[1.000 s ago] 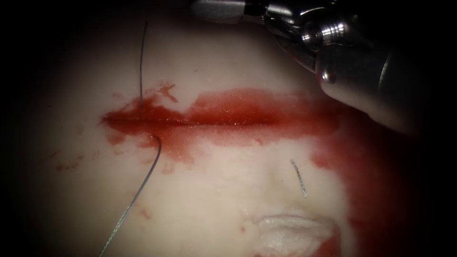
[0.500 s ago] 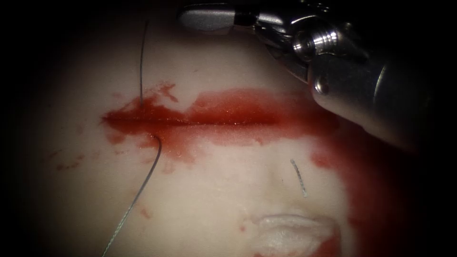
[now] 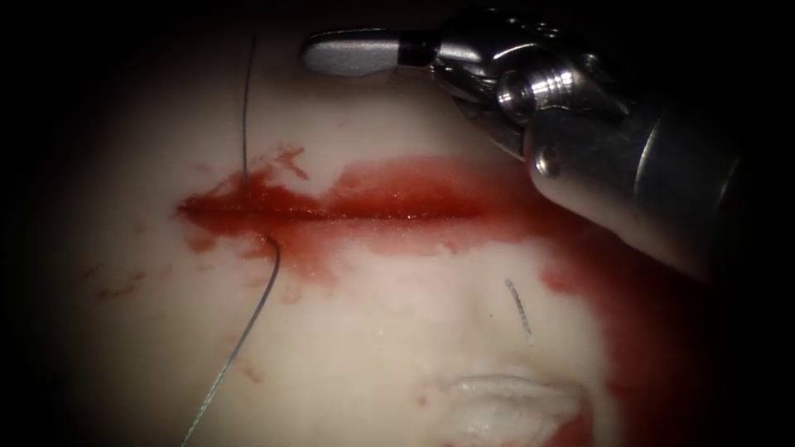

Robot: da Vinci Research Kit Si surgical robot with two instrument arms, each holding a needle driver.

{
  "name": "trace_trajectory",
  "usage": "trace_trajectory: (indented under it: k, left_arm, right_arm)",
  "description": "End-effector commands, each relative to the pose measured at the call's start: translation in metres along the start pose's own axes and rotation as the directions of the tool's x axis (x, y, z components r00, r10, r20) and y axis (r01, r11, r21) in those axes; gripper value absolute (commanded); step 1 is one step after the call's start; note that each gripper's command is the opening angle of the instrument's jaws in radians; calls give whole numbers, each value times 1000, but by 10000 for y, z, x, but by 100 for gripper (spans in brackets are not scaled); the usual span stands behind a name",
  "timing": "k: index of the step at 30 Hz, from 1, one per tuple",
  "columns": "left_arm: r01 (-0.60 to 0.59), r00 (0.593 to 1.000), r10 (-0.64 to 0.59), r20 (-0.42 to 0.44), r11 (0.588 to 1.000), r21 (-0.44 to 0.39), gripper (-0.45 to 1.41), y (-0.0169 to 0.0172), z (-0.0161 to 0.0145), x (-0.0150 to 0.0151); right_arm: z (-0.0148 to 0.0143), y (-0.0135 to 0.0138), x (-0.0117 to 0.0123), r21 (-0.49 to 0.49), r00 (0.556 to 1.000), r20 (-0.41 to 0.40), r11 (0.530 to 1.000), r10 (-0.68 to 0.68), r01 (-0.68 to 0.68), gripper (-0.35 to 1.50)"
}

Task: Wound Closure

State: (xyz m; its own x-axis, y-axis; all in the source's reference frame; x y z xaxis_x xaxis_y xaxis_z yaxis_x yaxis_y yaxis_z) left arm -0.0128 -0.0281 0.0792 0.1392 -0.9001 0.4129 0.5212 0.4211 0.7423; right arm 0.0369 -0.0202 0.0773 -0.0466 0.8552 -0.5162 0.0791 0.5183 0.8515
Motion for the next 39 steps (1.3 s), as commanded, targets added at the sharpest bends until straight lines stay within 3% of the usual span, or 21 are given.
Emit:
trace_trajectory:
  k: [1, 3, 4, 6, 10, 13, 16, 19, 25, 29, 30, 32, 33, 34, 35, 36, 39]
  left_arm:
    - [81, 997, -80, -12, 996, 28, 64, 7, 11, -14]
    - [199, 980, -197, -40, 978, 56, 71, 18, 22, -14]
    - [313, 949, -311, -45, 948, 53, 74, 24, 28, -14]
    - [390, 920, -388, -48, 919, 49, 78, 33, 35, -15]
    - [586, 808, -582, -92, 809, 33, 84, 46, 41, -15]
    - [646, 755, -639, -146, 764, 1, 84, 50, 41, -10]
    - [725, 669, -723, -175, 686, -62, 81, 52, 40, -2]
    - [762, 613, -758, -222, 642, -89, 79, 54, 39, 11]
    - [770, 578, -759, -299, 629, -106, 73, 57, 45, 43]
    - [791, 530, -773, -350, 599, -126, 59, 55, 46, 58]
    - [802, 506, -784, -359, 581, -137, 51, 52, 45, 60]
    - [803, 496, -781, -380, 579, -142, 27, 48, 45, 62]
    - [809, 479, -786, -390, 568, -150, 0, 46, 44, 62]
    - [807, 481, -783, -395, 571, -149, -28, 45, 44, 61]
    - [810, 483, -789, -381, 568, -149, -45, 44, 45, 59]
    - [779, 538, -758, -369, 614, -127, -45, 45, 47, 56]
    - [737, 612, -722, -323, 669, -98, -45, 52, 54, 43]
  right_arm:
    - [9, 5, 9, 4, 1000, -2, 1000, 1, -1, -35]
    - [9, 4, 9, 4, 1000, -2, 1000, 7, -7, -35]
    - [9, 4, 9, 4, 1000, -2, 1000, 7, -7, -35]
    - [9, 4, 9, 4, 1000, -2, 1000, 13, -13, -35]
    - [9, 4, 8, 5, 1000, -1, 1000, 24, -24, -35]
    - [10, 4, 7, 5, 999, 0, 999, 34, -34, -35]
    - [10, 4, 6, 6, 999, 0, 999, 33, -33, -35]
    - [10, 4, 5, 6, 999, 1, 999, 33, -33, -35]
    - [11, 3, 5, 6, 999, 1, 999, 39, -39, -35]
    - [11, 3, 5, 6, 999, 1, 999, 45, -45, -35]
    - [11, 3, 5, 6, 999, 1, 999, 45, -45, -35]
    - [12, 3, 5, 6, 999, 1, 999, 51, -51, -35]
    - [12, 3, 5, 6, 999, 1, 999, 51, -51, -35]
    - [12, 3, 5, 6, 999, 1, 999, 51, -51, -35]
    - [12, 3, 5, 6, 999, 1, 999, 51, -51, -35]
    - [12, 3, 5, 6, 999, 1, 999, 51, -51, -35]
    - [12, 2, 5, 7, 999, 1, 999, 52, -52, -35]
